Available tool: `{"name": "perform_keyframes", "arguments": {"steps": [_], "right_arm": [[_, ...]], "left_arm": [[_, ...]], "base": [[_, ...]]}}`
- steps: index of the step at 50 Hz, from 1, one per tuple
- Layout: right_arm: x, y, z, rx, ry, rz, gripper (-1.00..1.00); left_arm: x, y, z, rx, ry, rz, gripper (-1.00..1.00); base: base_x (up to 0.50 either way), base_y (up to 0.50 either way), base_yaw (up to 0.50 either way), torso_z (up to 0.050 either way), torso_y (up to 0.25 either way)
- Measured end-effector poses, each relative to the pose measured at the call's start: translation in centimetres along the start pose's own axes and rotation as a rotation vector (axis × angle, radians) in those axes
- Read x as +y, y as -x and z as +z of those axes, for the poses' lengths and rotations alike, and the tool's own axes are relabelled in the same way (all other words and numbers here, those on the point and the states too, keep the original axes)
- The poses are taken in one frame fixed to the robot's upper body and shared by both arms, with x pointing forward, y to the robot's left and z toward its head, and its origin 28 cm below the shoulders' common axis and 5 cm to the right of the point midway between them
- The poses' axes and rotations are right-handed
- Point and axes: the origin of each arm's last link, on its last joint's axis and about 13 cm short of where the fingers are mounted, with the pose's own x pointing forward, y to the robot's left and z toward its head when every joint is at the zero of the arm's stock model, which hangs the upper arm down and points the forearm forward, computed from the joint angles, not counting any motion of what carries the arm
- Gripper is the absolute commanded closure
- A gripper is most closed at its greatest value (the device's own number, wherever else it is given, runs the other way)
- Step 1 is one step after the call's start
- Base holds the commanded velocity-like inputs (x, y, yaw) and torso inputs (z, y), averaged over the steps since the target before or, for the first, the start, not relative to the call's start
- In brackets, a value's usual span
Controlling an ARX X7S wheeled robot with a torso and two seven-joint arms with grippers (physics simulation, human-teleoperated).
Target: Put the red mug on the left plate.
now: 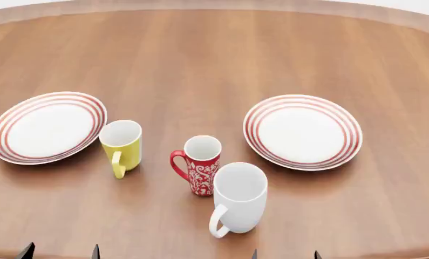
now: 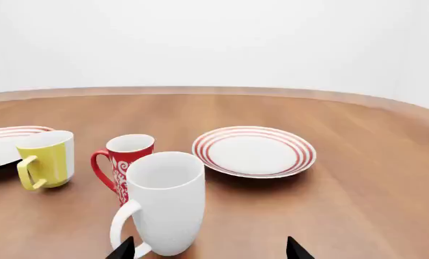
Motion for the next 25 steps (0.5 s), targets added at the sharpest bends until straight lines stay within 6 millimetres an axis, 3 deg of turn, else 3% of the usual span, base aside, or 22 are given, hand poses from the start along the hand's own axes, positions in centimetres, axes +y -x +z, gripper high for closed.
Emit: {"name": "perform_keyframes", "arguments": {"steps": [25], "right_arm": [[0.01,0.05,0.31,-0.063,0.000,0.002,-1.00]], "left_arm": [[-0.52,0.13,0.13,-0.003,0.018,-0.045,-1.00]], "base": [[0.00,0.00,0.00,0.000,0.000]]}}
